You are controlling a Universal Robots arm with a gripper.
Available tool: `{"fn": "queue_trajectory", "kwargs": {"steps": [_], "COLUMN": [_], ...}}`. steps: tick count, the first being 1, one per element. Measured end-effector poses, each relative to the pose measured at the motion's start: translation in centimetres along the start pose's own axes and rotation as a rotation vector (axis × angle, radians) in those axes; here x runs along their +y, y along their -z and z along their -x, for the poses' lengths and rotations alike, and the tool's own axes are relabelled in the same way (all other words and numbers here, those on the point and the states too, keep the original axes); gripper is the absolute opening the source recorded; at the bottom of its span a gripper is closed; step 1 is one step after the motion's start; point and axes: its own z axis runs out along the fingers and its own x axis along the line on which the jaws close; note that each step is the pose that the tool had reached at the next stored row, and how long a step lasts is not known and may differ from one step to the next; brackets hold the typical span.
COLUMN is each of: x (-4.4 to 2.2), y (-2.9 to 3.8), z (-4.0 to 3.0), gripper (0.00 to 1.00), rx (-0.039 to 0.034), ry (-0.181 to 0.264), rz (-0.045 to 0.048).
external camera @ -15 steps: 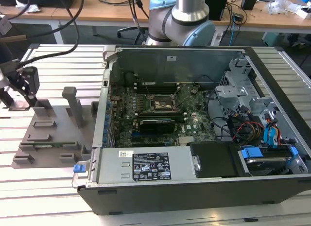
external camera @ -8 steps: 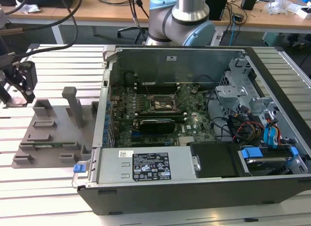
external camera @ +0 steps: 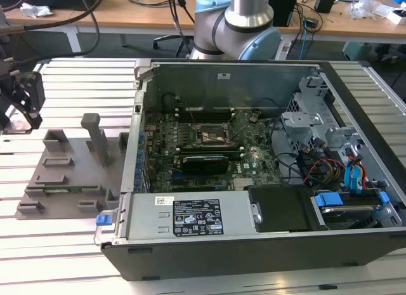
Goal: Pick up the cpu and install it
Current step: 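Pick up the cpu and move it towards the insertion slot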
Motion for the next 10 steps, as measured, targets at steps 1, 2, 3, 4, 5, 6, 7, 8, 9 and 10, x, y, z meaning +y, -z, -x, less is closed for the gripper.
{"fn": "queue_trajectory", "kwargs": {"steps": [1,2,3,4,5,6,7,8,9,10], "x": [0.0,0.0,0.0,0.0,0.0,0.0,0.0,0.0,0.0,0.0], "y": [0.21,0.41,0.53,0.75,0.89,1.02,1.24,1.38,1.53,1.66], "z": [0.01,0.01,0.02,0.02,0.03,0.03,0.03,0.04,0.04,0.05], "gripper": [0.55,0.55,0.55,0.55,0.55,0.55,0.55,0.55,0.55,0.55], "rx": [0.0,0.0,-0.0001,0.0,0.0001,0.0,0.0,0.0,0.0,0.0], "ry": [0.0,0.0,0.0,0.0,0.0,0.0,0.0,0.0,0.0,0.0], "rz": [0.0,0.0,0.0,0.0,0.0,0.0,0.0,0.0,0.0,-0.0001]}}
